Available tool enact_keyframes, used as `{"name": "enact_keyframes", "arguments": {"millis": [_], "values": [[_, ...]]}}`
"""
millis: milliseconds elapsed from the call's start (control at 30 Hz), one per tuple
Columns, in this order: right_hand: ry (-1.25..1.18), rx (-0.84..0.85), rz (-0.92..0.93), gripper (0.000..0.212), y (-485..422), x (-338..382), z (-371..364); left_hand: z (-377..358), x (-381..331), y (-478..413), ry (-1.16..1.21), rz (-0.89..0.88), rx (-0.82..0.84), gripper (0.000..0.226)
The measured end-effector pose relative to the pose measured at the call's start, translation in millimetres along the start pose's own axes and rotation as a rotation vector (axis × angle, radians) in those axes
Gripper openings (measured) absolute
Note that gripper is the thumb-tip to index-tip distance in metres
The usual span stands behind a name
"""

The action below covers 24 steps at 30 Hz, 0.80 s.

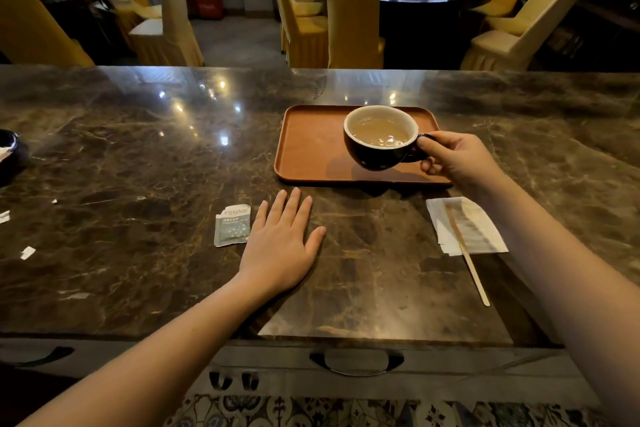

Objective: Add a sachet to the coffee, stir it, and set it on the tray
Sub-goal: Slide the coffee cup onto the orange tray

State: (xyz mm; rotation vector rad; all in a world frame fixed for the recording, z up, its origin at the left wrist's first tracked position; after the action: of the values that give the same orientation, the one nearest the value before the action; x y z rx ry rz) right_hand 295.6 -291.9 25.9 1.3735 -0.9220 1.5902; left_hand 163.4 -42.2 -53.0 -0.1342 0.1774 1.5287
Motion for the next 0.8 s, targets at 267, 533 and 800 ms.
{"name": "enact_keyframes", "arguments": {"millis": [267,533,800], "values": [[0.053,0.048,-0.003,0.017,-40,-3,6,-1,0,1,0.007,0.005,-0.026,0.067],[0.107,0.097,-0.007,0.017,-62,-13,6,1,-2,2,0.017,0.013,-0.025,0.066],[0.023,0.149,-0.082,0.018,-70,-22,7,5,-3,3,0.033,0.015,0.001,0.063]]}}
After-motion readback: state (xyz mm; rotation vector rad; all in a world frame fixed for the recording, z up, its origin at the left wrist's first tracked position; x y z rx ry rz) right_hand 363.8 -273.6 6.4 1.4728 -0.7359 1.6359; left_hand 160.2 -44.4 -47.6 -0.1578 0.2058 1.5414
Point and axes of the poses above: each hand's wrist, its own y-axis away from the middle knuckle, its own z-axis out of the back of the hand, x = y × z, the point moved 1 cm from there along -y, towards the middle knuckle, and after that the axes turned 9 degrees about x, right-handed, at the moved point
